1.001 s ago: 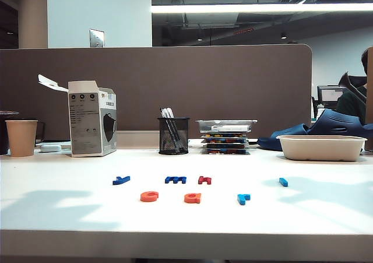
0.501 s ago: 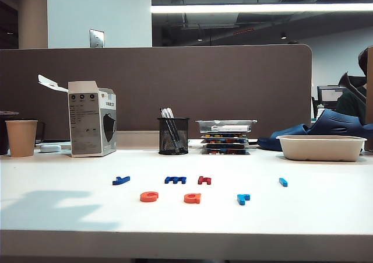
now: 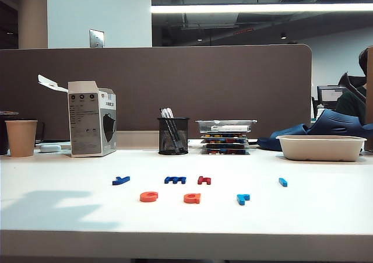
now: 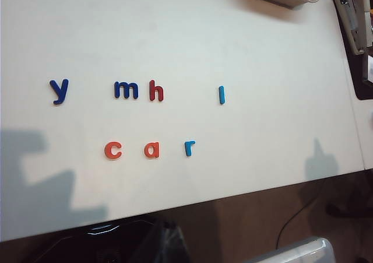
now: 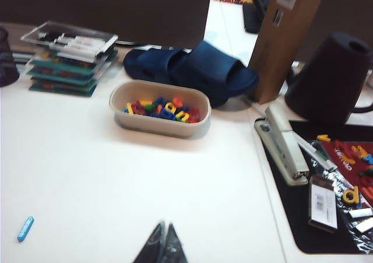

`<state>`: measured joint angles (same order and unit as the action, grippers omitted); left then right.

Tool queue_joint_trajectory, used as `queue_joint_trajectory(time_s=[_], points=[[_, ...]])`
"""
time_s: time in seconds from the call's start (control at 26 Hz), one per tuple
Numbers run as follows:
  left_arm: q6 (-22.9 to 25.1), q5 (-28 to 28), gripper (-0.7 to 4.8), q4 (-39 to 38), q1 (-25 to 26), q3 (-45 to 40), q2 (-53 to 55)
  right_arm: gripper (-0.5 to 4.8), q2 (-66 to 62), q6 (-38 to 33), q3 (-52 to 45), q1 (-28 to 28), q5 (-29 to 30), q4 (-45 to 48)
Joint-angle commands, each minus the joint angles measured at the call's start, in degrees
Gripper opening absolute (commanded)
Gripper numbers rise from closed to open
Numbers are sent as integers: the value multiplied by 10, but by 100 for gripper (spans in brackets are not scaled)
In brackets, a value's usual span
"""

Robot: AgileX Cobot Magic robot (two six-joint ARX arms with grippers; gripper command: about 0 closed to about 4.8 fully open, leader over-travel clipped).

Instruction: Select the appropriate letters from the row of letter magnets placed on the table to arrange into the word "car".

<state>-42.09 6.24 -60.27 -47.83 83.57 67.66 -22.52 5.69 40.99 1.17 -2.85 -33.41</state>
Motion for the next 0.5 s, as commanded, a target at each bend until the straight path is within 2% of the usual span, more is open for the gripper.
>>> queue_joint_trajectory(time_s=[0.04, 0.23, 0.5], points=[[0, 2, -5, 4, 0, 1, -1, -2, 45, -14, -33, 0, 3, 16], [0, 2, -5, 4, 0, 1, -1, -2, 80, -15, -63, 0, 31, 19], [0, 2, -5, 4, 0, 1, -1, -2, 124, -34, -110, 0, 31, 52]])
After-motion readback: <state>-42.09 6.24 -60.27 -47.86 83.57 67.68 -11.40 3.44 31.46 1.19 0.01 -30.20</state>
